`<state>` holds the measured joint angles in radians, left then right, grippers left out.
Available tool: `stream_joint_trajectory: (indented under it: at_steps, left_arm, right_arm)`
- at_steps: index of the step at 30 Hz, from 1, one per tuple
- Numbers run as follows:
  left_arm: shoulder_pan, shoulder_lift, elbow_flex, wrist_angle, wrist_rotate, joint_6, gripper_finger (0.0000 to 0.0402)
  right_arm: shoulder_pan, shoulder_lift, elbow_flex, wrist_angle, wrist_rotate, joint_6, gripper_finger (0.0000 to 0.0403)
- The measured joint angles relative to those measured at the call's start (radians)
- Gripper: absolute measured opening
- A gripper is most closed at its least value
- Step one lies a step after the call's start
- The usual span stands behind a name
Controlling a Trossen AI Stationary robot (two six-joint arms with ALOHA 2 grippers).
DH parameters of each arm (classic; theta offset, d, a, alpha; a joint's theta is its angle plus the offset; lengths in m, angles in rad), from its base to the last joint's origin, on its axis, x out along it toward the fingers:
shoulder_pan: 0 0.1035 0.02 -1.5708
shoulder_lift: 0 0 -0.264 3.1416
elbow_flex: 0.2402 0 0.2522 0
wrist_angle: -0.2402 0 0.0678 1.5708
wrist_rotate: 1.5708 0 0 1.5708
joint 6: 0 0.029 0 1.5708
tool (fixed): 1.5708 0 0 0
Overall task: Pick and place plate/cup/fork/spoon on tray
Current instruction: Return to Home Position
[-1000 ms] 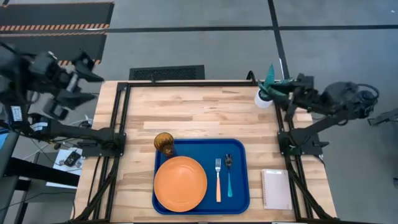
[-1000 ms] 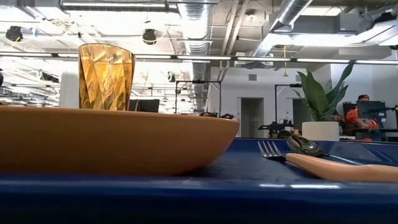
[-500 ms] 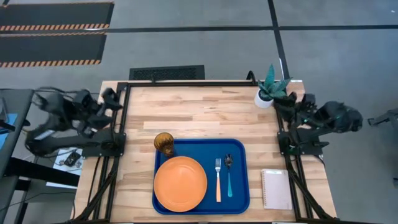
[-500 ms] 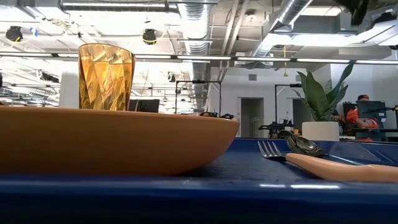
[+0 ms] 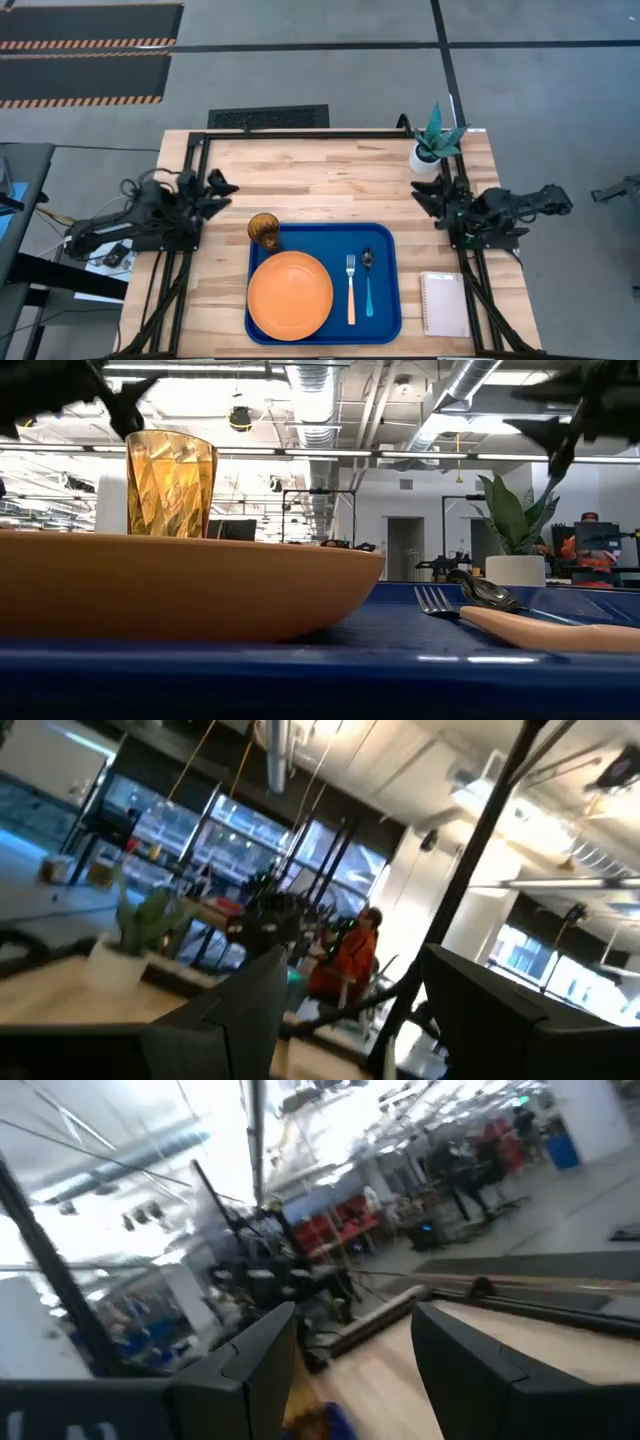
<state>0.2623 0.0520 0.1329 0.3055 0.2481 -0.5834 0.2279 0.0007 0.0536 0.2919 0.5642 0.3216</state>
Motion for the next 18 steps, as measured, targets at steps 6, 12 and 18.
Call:
stream_joint_trajectory:
  at_steps: [6, 12, 18]
  left_arm:
    - [0.001, -0.053, -0.118, 0.204, -0.053, 0.022, 0.0224]
    - [0.001, -0.048, -0.122, 0.196, -0.064, 0.081, 0.0224]
    - [0.001, -0.048, -0.123, 0.240, -0.156, 0.154, 0.0224]
  right_arm:
    - [0.000, 0.008, -0.045, -0.057, -0.026, 0.094, 0.0221]
    - [0.000, 0.011, -0.045, -0.109, -0.051, 0.016, 0.0221]
    - [-0.001, 0.012, -0.045, -0.168, -0.044, 0.025, 0.0221]
